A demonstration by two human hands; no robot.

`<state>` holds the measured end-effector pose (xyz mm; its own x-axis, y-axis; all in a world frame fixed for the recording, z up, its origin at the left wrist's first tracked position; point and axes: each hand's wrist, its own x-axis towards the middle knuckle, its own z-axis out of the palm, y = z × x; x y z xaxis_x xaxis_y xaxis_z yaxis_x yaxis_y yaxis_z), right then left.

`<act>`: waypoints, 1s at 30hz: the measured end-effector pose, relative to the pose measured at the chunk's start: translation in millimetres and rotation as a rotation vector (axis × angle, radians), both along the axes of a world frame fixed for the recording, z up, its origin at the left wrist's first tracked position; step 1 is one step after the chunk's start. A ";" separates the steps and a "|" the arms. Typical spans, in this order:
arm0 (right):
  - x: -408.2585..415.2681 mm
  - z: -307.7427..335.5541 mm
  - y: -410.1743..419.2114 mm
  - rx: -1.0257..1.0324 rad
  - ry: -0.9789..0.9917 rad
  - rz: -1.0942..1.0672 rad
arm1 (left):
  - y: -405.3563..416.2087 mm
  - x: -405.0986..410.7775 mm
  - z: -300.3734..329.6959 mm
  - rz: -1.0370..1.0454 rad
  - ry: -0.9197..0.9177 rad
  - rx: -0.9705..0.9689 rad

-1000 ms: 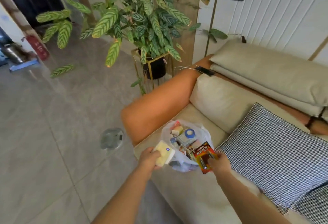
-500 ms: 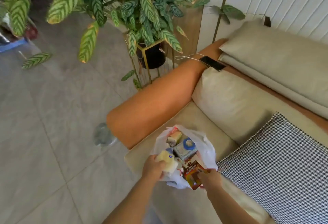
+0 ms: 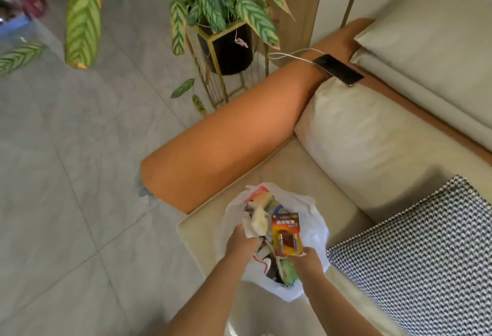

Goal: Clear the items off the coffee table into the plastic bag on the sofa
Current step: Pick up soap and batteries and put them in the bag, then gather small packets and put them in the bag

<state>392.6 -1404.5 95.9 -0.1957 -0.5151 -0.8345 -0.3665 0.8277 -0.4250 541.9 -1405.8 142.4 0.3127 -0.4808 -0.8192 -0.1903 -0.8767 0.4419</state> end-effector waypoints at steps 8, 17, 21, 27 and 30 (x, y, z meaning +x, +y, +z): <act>8.6 23.5 -2.5 -0.050 0.065 0.378 | 30.0 2.2 19.3 0.003 0.022 0.042; 63.6 92.4 39.0 -0.185 0.055 0.958 | 110.1 38.4 69.1 -0.068 -0.099 -0.066; 96.0 107.0 84.4 -0.299 0.084 1.235 | 168.3 61.4 82.9 -0.027 -0.169 -0.101; 150.1 123.5 178.7 -0.451 0.095 1.547 | 295.2 90.8 95.3 0.055 -0.299 -0.124; 173.4 126.2 245.6 -0.475 0.085 1.661 | 381.1 96.2 96.1 0.108 -0.332 -0.063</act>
